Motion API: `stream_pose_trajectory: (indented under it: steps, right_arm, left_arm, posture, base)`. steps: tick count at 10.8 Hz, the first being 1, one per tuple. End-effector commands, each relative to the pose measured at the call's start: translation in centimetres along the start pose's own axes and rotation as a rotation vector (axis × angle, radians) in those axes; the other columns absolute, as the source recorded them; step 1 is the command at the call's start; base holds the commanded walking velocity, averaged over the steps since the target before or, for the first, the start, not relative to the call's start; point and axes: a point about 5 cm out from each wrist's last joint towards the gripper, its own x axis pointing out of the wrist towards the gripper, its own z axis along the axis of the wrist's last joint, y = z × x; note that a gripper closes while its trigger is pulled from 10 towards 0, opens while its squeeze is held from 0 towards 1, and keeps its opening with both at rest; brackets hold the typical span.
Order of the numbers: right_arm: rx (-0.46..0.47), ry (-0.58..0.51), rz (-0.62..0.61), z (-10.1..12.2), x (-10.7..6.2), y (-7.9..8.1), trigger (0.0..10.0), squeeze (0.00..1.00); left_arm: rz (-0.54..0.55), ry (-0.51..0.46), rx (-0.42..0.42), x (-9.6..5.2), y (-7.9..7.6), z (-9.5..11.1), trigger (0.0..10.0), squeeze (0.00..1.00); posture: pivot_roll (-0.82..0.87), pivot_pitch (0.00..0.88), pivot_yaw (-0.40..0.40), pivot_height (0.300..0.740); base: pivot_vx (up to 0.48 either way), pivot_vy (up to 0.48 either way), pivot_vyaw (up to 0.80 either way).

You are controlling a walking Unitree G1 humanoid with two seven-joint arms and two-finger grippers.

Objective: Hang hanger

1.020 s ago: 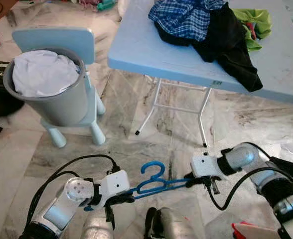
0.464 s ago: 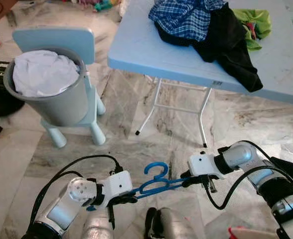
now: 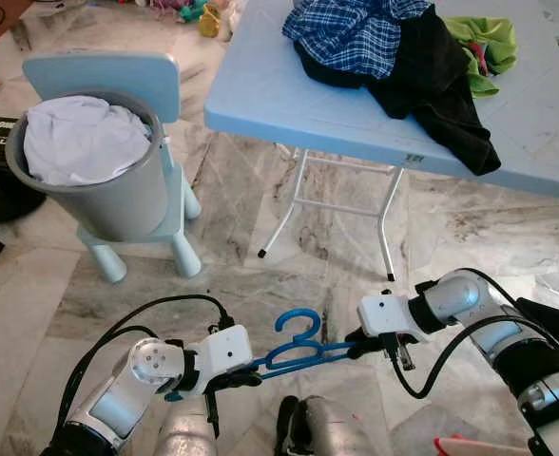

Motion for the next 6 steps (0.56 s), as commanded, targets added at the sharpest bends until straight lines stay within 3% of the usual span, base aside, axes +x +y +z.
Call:
stream_pose_trajectory:
  steps: [1,2,4,6]
  right_arm:
    - [0.008,0.0,0.018,-0.2,0.0,0.4,0.0,0.0]
    - [0.009,0.008,0.0,-0.3,0.1,0.3,0.0,0.0]
    - [-0.012,0.123,-0.161,-1.4,0.2,-1.0,0.0,0.0]
    - [0.024,0.245,-0.295,-3.0,0.0,-1.6,0.0,0.0]
  left_arm:
    - [0.002,0.001,-0.01,0.3,-0.2,-0.1,10.0,0.58]
    - [0.068,-0.013,-0.01,0.2,0.5,0.1,10.0,1.0]
    - [0.292,-0.06,0.063,-0.6,3.2,1.2,10.0,1.0]
    - [0.337,-0.041,0.117,-1.7,3.2,1.2,10.0,1.0]
  posture:
    - [0.07,0.153,-0.102,0.74]
    - [0.07,0.153,-0.102,0.74]
    - [0.08,0.161,-0.101,0.74]
    - [0.1,0.179,-0.098,0.74]
  base:
    - [0.0,0.0,0.0]
    - [0.0,0.0,0.0]
    - [0.0,0.0,0.0]
    - [0.0,0.0,0.0]
